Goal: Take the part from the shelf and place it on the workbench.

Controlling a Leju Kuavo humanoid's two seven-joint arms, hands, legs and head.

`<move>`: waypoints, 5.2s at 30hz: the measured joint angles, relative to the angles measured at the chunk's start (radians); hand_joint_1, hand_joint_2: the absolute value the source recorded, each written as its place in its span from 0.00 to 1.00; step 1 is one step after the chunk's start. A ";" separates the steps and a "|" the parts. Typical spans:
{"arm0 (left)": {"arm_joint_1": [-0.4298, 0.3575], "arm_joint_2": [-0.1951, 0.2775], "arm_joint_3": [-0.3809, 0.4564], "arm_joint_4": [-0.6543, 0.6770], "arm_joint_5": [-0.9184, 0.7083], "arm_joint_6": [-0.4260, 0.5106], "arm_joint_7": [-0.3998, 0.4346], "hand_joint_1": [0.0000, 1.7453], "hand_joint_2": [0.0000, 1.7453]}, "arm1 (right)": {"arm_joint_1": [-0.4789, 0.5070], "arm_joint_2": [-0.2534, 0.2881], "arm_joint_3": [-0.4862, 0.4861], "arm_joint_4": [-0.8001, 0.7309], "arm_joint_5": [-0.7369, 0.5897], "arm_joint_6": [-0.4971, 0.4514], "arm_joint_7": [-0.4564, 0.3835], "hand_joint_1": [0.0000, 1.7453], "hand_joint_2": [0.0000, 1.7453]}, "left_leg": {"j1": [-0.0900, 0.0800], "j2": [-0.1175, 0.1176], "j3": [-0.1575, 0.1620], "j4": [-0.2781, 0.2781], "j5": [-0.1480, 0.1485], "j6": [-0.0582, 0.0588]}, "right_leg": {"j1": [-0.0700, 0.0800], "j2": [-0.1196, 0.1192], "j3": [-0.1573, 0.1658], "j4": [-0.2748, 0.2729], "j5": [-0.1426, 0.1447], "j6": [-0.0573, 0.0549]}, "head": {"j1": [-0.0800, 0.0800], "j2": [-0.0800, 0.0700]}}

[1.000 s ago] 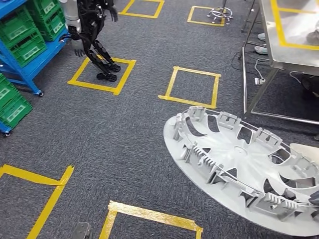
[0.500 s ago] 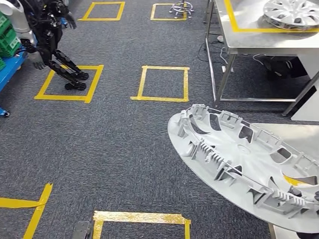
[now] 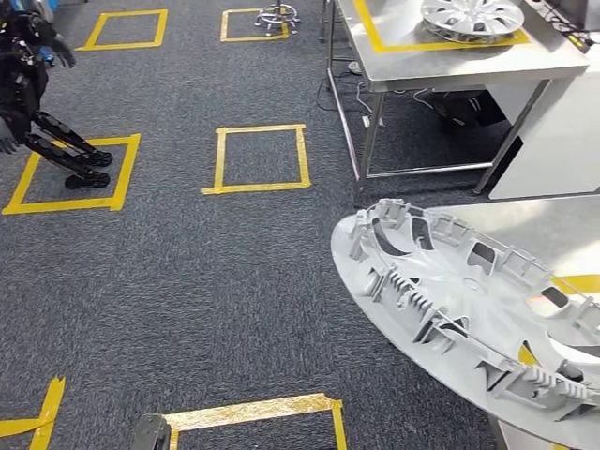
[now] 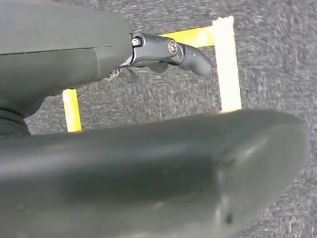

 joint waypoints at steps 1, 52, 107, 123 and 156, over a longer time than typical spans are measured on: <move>-0.001 0.001 0.000 0.000 0.000 0.000 0.000 0.00 0.00 | 0.001 0.003 -0.005 0.000 0.000 0.000 0.000 1.00 1.00 | 0.000 0.009 0.001 0.005 -0.005 -0.007 | 0.000 -0.016 0.040 -0.067 0.020 0.002 | 0.000 0.000; 0.028 -0.004 0.039 0.000 0.000 0.002 -0.005 0.00 0.00 | 0.042 0.337 -0.378 -0.035 -0.036 0.195 -0.039 1.00 1.00 | -0.008 -0.105 -0.017 0.021 -0.006 -0.004 | 0.012 0.103 0.084 -0.166 0.054 -0.043 | -0.015 0.000; 0.061 0.018 0.072 0.001 -0.036 -0.003 -0.022 0.00 0.00 | 0.010 0.371 -0.558 0.056 0.055 0.379 0.117 1.00 1.00 | -0.003 -0.053 -0.112 0.240 -0.081 -0.024 | 0.020 0.045 0.119 -0.168 0.027 -0.072 | -0.010 0.000; 0.062 0.022 0.094 0.001 -0.038 0.002 -0.015 0.00 0.00 | 0.008 0.372 -0.577 0.077 0.092 0.476 0.150 1.00 1.00 | -0.005 -0.015 -0.015 0.011 0.000 0.006 | 0.015 -0.001 0.053 -0.041 -0.011 -0.021 | -0.002 0.000; 0.058 0.025 0.120 0.001 -0.058 0.002 -0.027 0.00 0.00 | -0.022 0.372 -0.650 0.123 0.080 0.607 0.218 1.00 1.00 | -0.005 -0.019 -0.014 0.017 -0.004 -0.003 | 0.019 -0.005 0.133 -0.174 0.021 -0.032 | -0.001 0.000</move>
